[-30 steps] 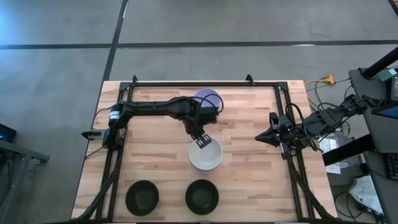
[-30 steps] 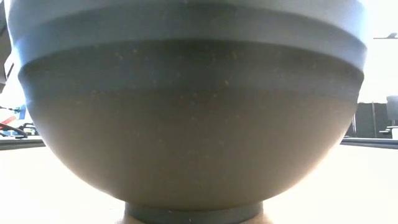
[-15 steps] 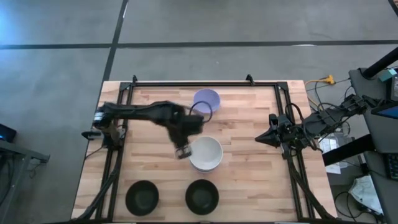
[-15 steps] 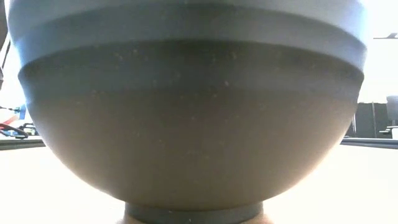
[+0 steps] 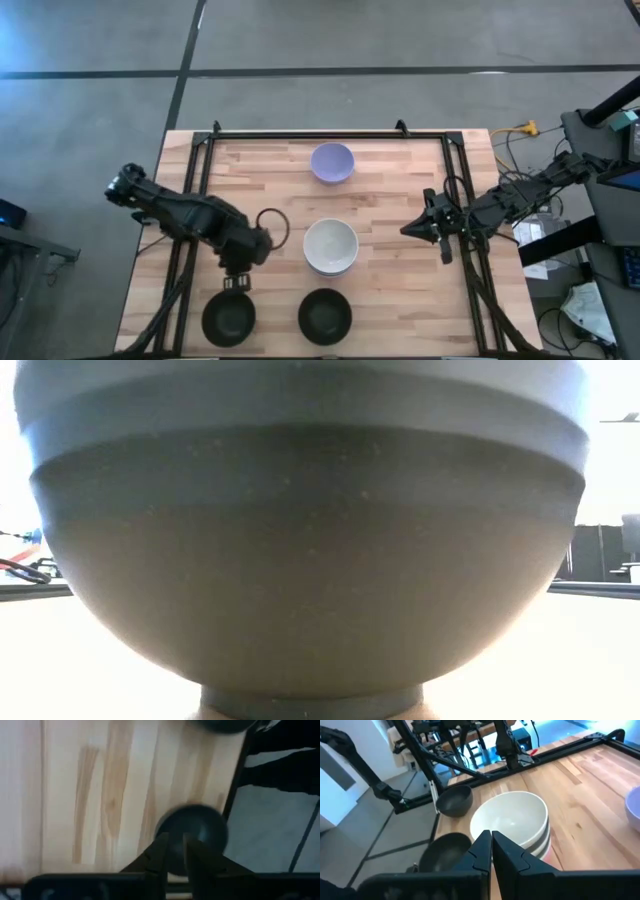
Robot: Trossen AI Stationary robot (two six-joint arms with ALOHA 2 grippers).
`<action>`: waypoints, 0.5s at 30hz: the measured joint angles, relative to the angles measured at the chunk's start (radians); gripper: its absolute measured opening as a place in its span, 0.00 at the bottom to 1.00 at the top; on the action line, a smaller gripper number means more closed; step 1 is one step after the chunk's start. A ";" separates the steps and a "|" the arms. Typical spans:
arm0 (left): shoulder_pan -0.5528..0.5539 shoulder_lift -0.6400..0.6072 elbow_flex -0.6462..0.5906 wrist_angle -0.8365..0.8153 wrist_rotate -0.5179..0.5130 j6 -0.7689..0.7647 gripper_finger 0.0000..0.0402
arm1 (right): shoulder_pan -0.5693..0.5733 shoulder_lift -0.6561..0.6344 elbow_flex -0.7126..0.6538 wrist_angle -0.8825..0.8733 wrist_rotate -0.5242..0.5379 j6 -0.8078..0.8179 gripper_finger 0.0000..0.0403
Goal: Nest bowls inside each other
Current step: Stack the left black bowl on top of the white bowl
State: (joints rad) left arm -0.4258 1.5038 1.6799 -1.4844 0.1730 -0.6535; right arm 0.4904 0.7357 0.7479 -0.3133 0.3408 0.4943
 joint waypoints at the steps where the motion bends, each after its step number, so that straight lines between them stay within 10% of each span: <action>1: -0.012 -0.015 -0.027 -0.004 -0.003 -0.017 0.13 | 0.000 0.007 0.000 0.010 0.000 0.001 0.02; 15: -0.157 -0.231 -0.428 0.097 0.013 -0.126 0.50 | -0.006 0.093 0.000 0.215 0.104 0.033 0.02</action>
State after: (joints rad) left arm -0.5829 1.2728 1.2514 -1.3871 0.1864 -0.7792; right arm 0.4839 0.8289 0.7479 -0.0986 0.4446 0.5274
